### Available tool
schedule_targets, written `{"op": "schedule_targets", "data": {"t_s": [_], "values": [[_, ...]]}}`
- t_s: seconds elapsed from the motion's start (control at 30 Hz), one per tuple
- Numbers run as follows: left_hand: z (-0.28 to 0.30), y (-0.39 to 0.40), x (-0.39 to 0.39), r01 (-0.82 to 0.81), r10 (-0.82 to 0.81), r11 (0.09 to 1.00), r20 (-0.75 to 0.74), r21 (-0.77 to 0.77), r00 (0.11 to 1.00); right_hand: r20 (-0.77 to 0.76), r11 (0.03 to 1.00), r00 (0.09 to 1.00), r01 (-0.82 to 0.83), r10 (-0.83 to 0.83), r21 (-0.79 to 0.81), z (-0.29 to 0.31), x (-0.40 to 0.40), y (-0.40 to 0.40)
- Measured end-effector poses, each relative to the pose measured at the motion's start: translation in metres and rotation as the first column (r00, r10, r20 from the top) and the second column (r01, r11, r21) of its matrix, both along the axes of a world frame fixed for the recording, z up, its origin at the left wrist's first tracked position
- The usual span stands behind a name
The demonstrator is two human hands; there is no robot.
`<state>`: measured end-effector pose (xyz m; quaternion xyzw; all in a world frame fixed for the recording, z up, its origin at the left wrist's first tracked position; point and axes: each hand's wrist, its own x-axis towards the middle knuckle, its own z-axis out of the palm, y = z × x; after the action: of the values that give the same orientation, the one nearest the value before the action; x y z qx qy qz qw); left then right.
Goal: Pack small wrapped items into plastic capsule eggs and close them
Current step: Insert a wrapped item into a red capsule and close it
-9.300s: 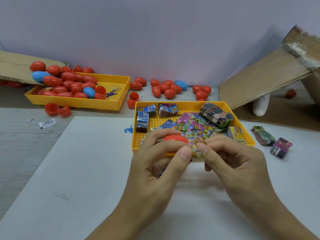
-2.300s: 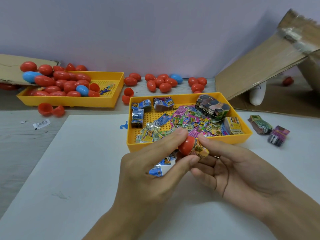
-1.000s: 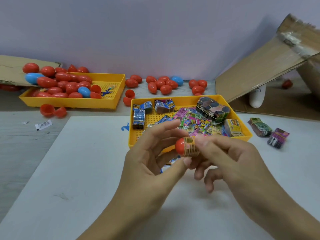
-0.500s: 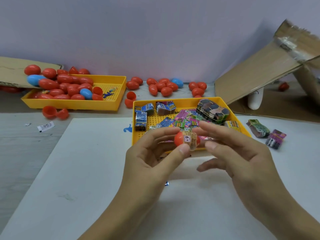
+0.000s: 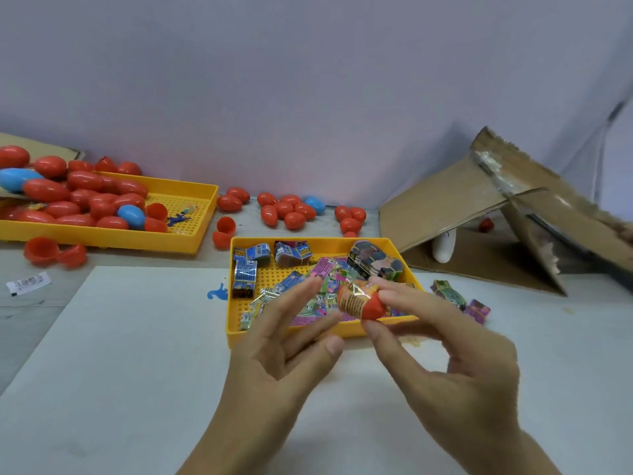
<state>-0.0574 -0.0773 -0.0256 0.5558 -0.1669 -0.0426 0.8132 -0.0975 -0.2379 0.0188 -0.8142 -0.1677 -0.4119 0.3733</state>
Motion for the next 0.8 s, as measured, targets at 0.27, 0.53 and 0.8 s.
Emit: {"op": "schedule_targets", "data": {"t_s": [0.27,0.53,0.8], "values": [[-0.001,-0.002,0.005,-0.003,0.000,0.999,-0.066,-0.046,0.998,0.384,0.778,0.787,0.587,-0.483,-0.224,0.108,0.045,-0.111],[-0.004,-0.001,0.009,0.005,-0.010,0.999,-0.102,-0.044,0.995,-0.348,0.952,0.898,0.303,-0.269,0.046,0.078,0.024,-0.045],[-0.003,0.004,0.006,-0.199,0.200,0.979,-0.008,0.050,0.980,-0.479,0.717,0.792,0.076,0.379,0.693,-0.026,0.027,0.049]]}}
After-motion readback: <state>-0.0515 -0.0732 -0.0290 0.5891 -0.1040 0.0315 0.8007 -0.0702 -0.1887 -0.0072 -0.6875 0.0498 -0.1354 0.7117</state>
